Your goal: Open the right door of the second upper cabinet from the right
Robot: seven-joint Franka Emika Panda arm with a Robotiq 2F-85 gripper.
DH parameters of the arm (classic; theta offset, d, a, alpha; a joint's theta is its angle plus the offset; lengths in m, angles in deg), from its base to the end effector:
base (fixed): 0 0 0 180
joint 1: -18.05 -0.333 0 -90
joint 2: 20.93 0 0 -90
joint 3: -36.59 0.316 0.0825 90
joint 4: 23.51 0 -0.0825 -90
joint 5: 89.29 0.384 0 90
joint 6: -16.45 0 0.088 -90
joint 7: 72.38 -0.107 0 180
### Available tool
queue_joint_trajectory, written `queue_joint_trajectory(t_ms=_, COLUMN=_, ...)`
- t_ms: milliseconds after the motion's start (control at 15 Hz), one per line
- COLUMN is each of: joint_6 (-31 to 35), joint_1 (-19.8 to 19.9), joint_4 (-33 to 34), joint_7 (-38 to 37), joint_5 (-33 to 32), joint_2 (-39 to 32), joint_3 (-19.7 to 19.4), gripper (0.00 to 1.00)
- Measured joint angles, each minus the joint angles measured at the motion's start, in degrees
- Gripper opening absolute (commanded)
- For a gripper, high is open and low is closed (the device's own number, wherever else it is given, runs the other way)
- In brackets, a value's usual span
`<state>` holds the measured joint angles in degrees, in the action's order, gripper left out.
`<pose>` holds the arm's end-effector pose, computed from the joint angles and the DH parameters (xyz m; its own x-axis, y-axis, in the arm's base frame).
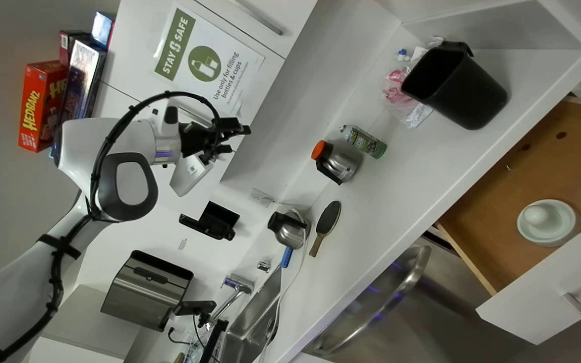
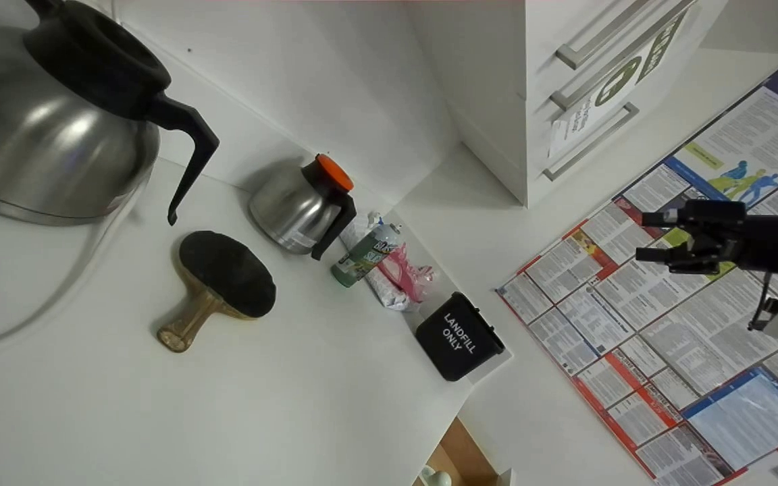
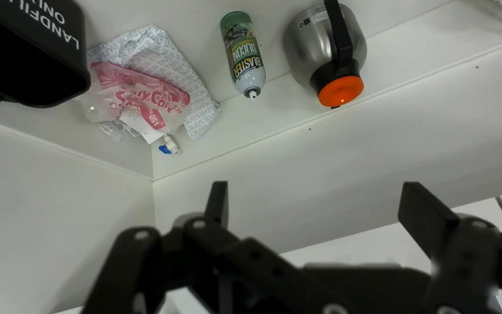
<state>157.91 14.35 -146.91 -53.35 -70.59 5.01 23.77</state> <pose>0.4594 -0.0967 0.6630 0.6893 -0.0931 0.7184 0.0589 -0.9812 -0.1837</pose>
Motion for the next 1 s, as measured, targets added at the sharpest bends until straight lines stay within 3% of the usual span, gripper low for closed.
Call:
queue_joint_trajectory(t_ms=400, joint_6=2.18, joint_1=-2.33, joint_4=1.05, joint_7=1.32, joint_5=0.72, joint_2=0.8, joint_3=0.49, gripper=1.0)
queue_joint_trajectory(t_ms=733, joint_6=11.81, joint_1=-10.68, joint_4=4.83, joint_7=6.15, joint_5=5.24, joint_2=1.58, joint_3=0.9, gripper=1.0)
queue_joint_trajectory(t_ms=1000, joint_6=21.63, joint_1=-18.88, joint_4=8.05, joint_7=10.49, joint_5=9.03, joint_2=-2.0, joint_3=0.52, gripper=1.0)
